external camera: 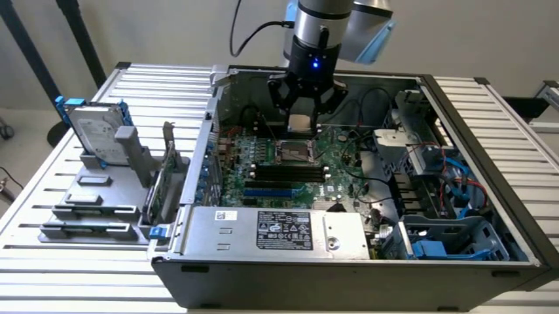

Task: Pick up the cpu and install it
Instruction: 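Place the cpu into insertion slot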

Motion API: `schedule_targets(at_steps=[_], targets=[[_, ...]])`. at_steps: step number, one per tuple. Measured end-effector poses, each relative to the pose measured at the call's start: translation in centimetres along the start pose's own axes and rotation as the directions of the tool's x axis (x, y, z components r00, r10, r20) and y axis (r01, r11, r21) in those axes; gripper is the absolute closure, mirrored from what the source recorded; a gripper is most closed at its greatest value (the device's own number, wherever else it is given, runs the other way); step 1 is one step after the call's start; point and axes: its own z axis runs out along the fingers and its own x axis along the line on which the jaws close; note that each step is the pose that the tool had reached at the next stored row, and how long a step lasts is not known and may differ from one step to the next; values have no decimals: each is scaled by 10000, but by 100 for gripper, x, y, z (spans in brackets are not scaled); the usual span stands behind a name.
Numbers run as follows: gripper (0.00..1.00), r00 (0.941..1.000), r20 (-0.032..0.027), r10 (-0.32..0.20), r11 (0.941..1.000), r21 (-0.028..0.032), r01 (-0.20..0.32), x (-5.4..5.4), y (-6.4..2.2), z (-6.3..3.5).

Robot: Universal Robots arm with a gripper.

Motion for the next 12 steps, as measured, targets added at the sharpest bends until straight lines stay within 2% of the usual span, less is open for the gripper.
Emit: schedule_targets(at_steps=[6, 12], targets=[[45, 9954, 35, 954, 9954, -61, -954, 0, 0, 3], [45, 9829, 47, 1842, 9828, -110, -1841, 0, -1, 8]])
